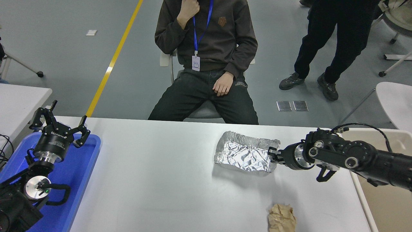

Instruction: Clean the table surface

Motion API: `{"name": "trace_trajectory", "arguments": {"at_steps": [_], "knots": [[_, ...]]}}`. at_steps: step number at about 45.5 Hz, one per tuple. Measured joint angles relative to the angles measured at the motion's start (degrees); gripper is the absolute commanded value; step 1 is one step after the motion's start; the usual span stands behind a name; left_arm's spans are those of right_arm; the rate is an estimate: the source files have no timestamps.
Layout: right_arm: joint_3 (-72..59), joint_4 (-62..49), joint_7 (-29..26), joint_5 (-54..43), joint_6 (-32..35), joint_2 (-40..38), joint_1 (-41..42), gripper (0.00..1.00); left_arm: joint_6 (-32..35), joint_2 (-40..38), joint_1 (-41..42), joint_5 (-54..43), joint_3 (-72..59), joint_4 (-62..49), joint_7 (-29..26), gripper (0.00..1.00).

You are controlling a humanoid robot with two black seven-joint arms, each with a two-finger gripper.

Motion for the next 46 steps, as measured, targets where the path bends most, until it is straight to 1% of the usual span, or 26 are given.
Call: {"name": "trace_trajectory", "arguments": {"at_steps": [10, 29, 38, 46], "knots": [[0.1, 6.6, 0.0, 0.3, 1.4, -5.4, 3.6, 0.00, 0.0, 0.0, 0.0, 0.0, 0.0, 0.0, 0.0, 1.00], [0.1, 21.0, 0.0, 0.6, 5.0, -18.1, 12.6, 0.00, 0.0, 0.0, 0.0, 0.0, 0.0, 0.0, 0.0, 1.00], [1.2, 25.4, 0.0, 1.1, 8.0, -22.6, 16.7, 0.00, 0.0, 0.0, 0.0, 0.0, 0.0, 0.0, 0.0, 1.00], [1.9, 27.4, 0.0, 1.7, 9.6, -24.9, 19.2, 0.00, 0.0, 0.0, 0.0, 0.0, 0.0, 0.0, 0.0, 1.00]]}}
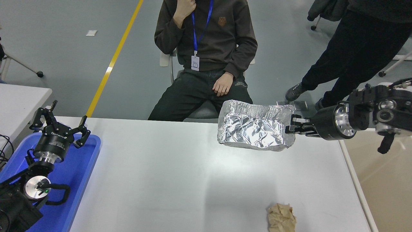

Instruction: Clean the table surface

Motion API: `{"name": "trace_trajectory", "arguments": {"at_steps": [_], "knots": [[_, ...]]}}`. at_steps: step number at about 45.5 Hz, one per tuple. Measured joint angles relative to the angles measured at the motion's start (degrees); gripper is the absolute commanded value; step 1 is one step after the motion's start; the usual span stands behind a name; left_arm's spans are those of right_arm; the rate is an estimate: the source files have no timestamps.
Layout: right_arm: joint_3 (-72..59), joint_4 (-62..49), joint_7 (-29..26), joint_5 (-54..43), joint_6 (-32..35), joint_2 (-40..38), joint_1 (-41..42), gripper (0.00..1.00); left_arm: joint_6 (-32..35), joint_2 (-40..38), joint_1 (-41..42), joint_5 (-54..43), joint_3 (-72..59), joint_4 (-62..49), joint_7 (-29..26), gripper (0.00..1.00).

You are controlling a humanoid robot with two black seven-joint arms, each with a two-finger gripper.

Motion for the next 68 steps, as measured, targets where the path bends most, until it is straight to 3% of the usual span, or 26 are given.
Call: {"name": "trace_trajectory", "arguments": {"at_steps": [24, 48, 68], "knots": [[0.5, -0.5, 0.6, -0.4, 2.0, -8.4, -0.1, 0.00, 0.0, 0.0, 0.0, 0.0, 0.0, 0.0, 0.0, 1.00], [0.3, -1.4, 8.5, -0.4, 4.5, -25.5, -2.3, 0.00, 0.0, 0.0, 0.0, 0.0, 0.0, 0.0, 0.0, 1.00], [-0.1, -8.0, 14.5, 0.0, 4.7, -33.3, -9.6, 0.00, 0.0, 0.0, 0.0, 0.0, 0.0, 0.0, 0.0, 1.00]]}}
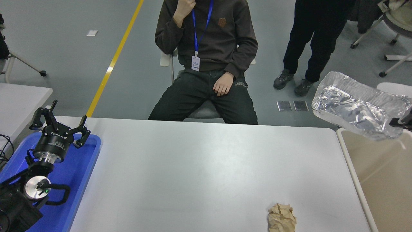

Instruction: Clean the table surface

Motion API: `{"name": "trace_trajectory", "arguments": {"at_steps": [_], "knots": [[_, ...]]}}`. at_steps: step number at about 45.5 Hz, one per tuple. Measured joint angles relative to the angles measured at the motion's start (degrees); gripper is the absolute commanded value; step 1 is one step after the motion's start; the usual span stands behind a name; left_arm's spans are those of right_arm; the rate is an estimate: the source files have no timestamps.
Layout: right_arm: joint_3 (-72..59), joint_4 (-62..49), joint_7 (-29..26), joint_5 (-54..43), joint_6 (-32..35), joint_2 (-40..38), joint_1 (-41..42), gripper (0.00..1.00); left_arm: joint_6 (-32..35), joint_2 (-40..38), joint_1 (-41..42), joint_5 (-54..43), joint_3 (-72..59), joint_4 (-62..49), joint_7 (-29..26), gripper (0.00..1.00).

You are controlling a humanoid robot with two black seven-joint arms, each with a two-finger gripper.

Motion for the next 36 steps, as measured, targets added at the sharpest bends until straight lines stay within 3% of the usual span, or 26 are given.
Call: {"name": "trace_trajectory", "arguments": {"at_steps": [21, 36], "knots": [[0.0, -9.7, 3.0, 11.1, -1.0, -1.8, -10.5, 0.00, 0.0, 0.0, 0.0, 0.0, 0.0, 0.0, 0.0, 1.00], [-0.1, -12.4, 6.7, 23.9, -6.5, -0.6, -19.0, 0.00, 0.0, 0.0, 0.0, 0.0, 0.0, 0.0, 0.0, 1.00]]}}
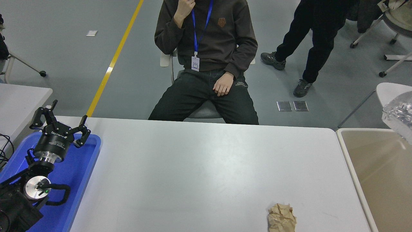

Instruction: Clean the table surface

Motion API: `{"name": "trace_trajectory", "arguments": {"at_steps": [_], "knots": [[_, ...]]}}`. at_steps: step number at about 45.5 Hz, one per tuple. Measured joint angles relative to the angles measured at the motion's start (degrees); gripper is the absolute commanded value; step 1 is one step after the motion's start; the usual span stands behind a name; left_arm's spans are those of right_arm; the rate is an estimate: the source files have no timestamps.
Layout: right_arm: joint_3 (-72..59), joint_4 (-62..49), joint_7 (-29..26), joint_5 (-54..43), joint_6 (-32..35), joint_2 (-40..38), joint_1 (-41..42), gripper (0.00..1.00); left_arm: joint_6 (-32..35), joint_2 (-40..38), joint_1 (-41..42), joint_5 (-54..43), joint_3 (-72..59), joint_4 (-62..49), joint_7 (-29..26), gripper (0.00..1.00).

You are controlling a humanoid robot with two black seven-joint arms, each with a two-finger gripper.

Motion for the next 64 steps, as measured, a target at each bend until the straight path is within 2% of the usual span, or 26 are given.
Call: {"name": "trace_trajectory", "arguments": {"at_steps": [14, 29, 48, 64], "knots": [[0.5, -1.5, 3.4, 13.3, -9.9, 6.7, -7.6, 0.00, 0.0, 0.0, 0.0, 0.0, 0.0, 0.0, 0.0, 1.00], [3.0, -11.2, 4.9, 19.5, -15.6, 17.8, -17.6, 0.00, 0.0, 0.0, 0.0, 0.0, 0.0, 0.0, 0.0, 1.00], [7.9, -26.1, 5.3, 21.2, -16.1, 30.7, -27.2, 0.00, 0.0, 0.0, 0.0, 0.0, 0.0, 0.0, 0.0, 1.00], [8.8, -40.6, 5.1, 21.0, -11.7, 40.4, -30.0, 0.00, 0.0, 0.0, 0.0, 0.0, 0.0, 0.0, 0.0, 1.00]]}}
